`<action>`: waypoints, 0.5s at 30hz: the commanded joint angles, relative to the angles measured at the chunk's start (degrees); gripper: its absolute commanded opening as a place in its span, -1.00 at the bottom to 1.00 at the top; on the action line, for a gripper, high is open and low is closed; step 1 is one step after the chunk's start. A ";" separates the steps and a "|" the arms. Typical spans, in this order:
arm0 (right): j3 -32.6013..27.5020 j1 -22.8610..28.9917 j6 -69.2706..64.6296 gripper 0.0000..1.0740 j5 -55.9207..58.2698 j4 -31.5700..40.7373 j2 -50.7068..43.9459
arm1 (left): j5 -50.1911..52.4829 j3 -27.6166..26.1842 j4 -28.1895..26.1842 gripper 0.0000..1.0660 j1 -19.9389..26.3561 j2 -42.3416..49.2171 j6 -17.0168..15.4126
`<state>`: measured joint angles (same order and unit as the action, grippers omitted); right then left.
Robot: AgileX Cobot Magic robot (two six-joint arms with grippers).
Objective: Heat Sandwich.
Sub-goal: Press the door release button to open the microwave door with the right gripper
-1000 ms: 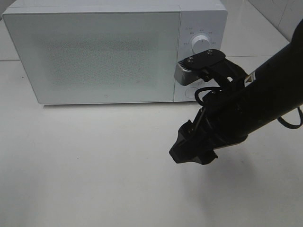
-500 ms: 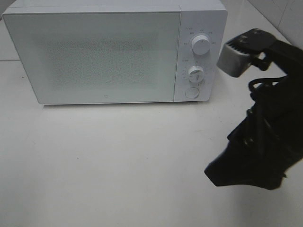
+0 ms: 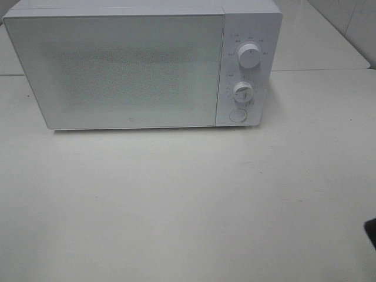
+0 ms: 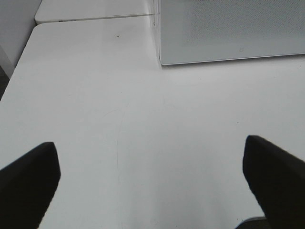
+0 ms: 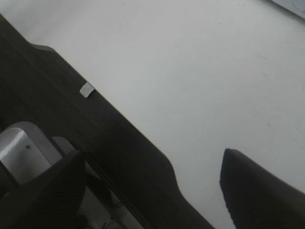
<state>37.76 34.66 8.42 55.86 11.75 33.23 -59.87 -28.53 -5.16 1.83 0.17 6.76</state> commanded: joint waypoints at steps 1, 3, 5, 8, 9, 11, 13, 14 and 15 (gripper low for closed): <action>-2.35 -0.11 -4.47 0.39 0.97 -2.58 -7.28 | 0.46 0.11 -0.23 0.86 0.17 1.55 -0.40; -2.92 -0.46 -5.50 0.39 1.26 -2.64 -8.82 | 0.46 0.11 -0.23 0.86 0.17 1.55 -0.40; -4.41 -3.15 -6.82 0.39 3.04 -2.41 -13.46 | 0.46 0.11 -0.23 0.86 0.17 1.55 -0.40; -4.87 -5.96 -6.76 0.39 4.93 -2.46 -16.44 | 0.46 0.11 -0.23 0.86 0.17 1.55 -0.40; -5.27 -8.31 -6.76 0.39 6.13 -2.46 -18.85 | 0.46 0.11 -0.23 0.86 0.17 1.55 -0.40; -5.73 -10.60 -6.76 0.39 6.82 -2.46 -21.37 | 0.46 0.11 -0.23 0.86 0.17 1.55 -0.40; -6.25 -13.92 -6.76 0.38 7.56 -2.64 -24.81 | 0.46 0.11 -0.23 0.86 0.17 1.55 -0.40; -6.25 -13.92 -6.76 0.38 7.56 -2.64 -24.81 | 0.46 0.11 -0.23 0.86 0.17 1.55 -0.40; -6.53 -15.24 -6.76 0.38 7.68 -3.09 -25.95 | 0.46 0.11 -0.23 0.86 0.17 1.55 -0.40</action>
<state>31.68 21.60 2.01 63.03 9.22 9.34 -59.87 -28.53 -5.16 1.83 0.17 6.76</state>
